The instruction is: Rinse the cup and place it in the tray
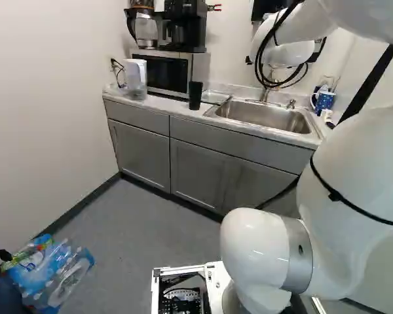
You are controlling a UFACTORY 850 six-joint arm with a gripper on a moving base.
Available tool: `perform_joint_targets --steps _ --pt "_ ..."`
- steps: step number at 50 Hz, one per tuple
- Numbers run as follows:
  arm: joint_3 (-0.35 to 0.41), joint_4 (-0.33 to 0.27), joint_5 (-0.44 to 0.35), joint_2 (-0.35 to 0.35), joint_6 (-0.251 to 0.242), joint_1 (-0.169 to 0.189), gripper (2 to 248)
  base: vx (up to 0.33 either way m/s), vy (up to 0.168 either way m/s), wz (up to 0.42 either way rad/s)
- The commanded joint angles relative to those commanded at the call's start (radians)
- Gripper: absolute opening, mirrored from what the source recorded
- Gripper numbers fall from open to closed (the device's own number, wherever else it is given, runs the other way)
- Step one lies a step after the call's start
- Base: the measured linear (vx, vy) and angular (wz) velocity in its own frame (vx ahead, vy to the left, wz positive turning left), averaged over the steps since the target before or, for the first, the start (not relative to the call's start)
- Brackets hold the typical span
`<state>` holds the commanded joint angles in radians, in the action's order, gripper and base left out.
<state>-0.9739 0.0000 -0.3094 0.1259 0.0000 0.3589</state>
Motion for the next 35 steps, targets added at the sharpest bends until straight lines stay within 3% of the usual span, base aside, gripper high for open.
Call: perform_joint_targets --steps 35 --pt "0.0 0.0 0.0 0.0 0.0 0.0 247 0.102 0.001 -0.007"
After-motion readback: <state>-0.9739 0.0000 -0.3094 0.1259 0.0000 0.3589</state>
